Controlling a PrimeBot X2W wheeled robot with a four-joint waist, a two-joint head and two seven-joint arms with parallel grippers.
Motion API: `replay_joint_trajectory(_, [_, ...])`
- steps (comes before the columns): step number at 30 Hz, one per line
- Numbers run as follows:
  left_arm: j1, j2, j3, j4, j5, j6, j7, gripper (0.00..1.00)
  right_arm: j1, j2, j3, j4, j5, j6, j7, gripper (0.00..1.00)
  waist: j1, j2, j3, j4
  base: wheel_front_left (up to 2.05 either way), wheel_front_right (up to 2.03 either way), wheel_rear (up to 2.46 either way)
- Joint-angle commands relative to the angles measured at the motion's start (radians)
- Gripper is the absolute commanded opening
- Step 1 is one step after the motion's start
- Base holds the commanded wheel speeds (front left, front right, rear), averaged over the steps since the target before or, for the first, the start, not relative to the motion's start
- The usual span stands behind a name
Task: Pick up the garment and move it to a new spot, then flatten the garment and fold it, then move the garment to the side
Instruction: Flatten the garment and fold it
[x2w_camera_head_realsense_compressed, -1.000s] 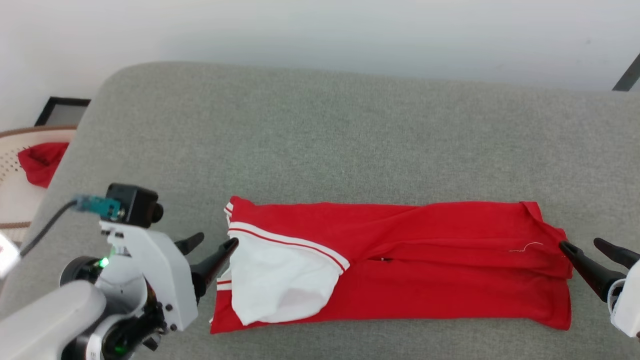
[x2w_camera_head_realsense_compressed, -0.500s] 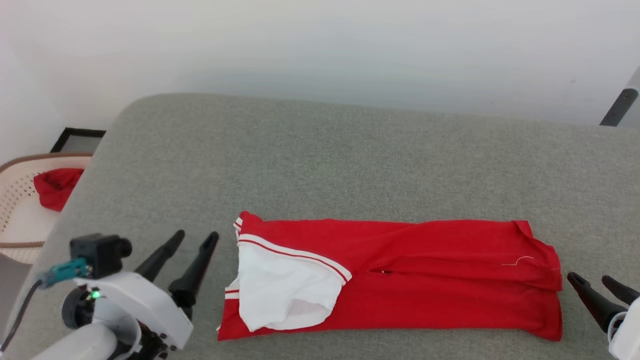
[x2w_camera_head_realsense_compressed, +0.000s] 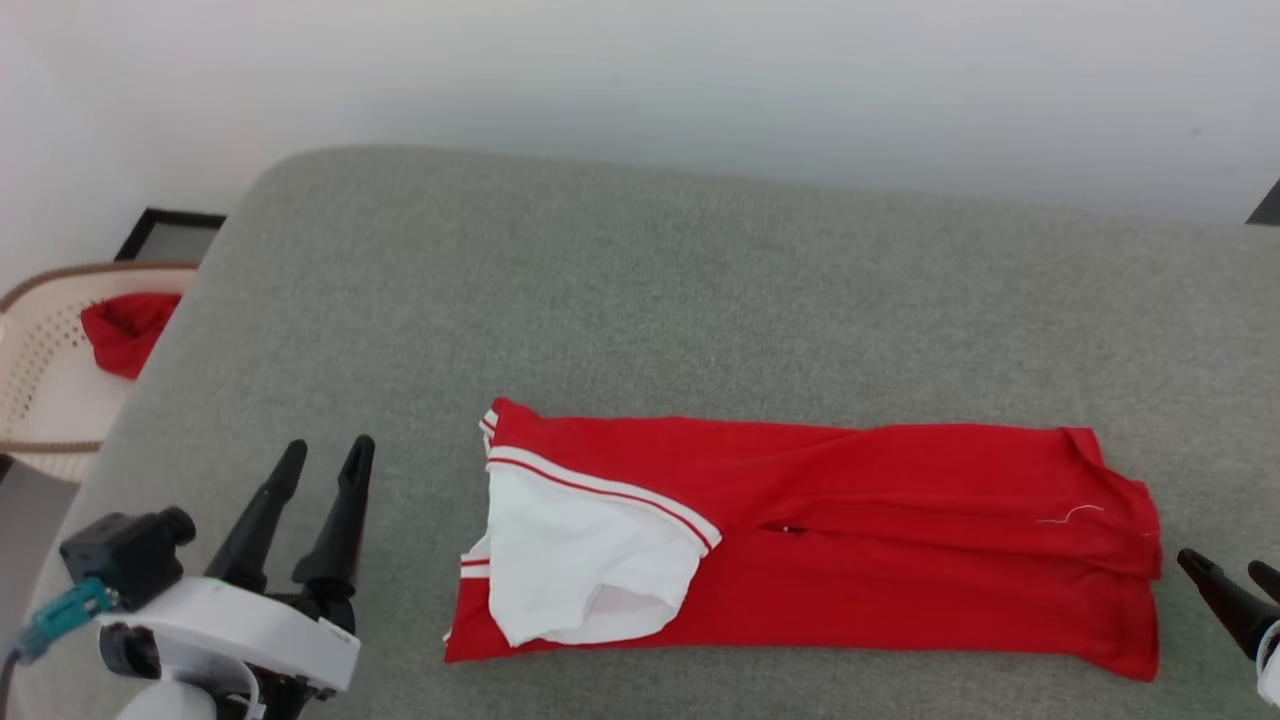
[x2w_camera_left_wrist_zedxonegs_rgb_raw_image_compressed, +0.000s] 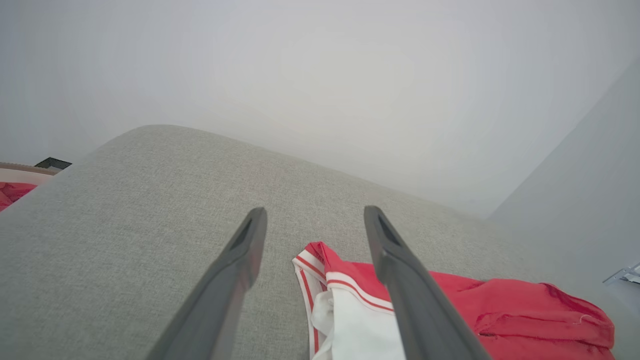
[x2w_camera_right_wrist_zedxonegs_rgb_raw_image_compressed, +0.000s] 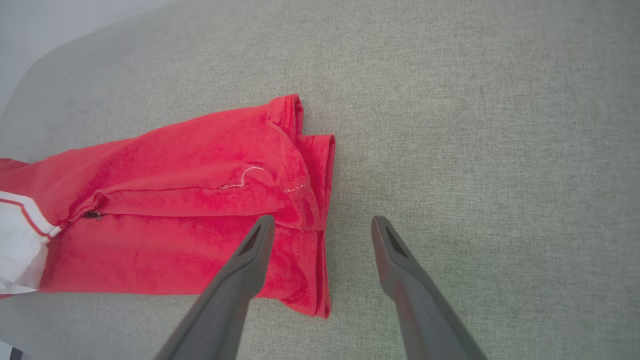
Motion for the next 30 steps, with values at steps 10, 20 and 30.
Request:
replay_joint_trajectory(10, [0.025, -0.177, 0.155, 0.051, 0.143, -0.129, -0.004, 1.0, -0.096, -0.02, 0.022, 0.049, -0.015, -0.001, 0.081, 1.0, 0.0, -0.0001, 0.15, 0.051, 0.0, 0.0, 0.0])
replay_joint_trajectory(20, [-0.009, -0.259, 0.201, 0.09, 0.191, -0.184, -0.004, 1.0, -0.157, -0.003, 0.075, 0.16, -0.002, -0.001, 0.165, 1.0, 0.0, -0.0001, 0.217, 0.08, 0.0, 0.0, 0.0])
replay_joint_trajectory(30, [-0.021, -0.298, 0.215, 0.103, 0.174, -0.196, -0.004, 1.0, -0.18, 0.018, 0.154, 0.256, -0.004, 0.0, 0.244, 0.0, 0.0, -0.0001, 0.24, 0.095, 0.0, 0.0, 0.0])
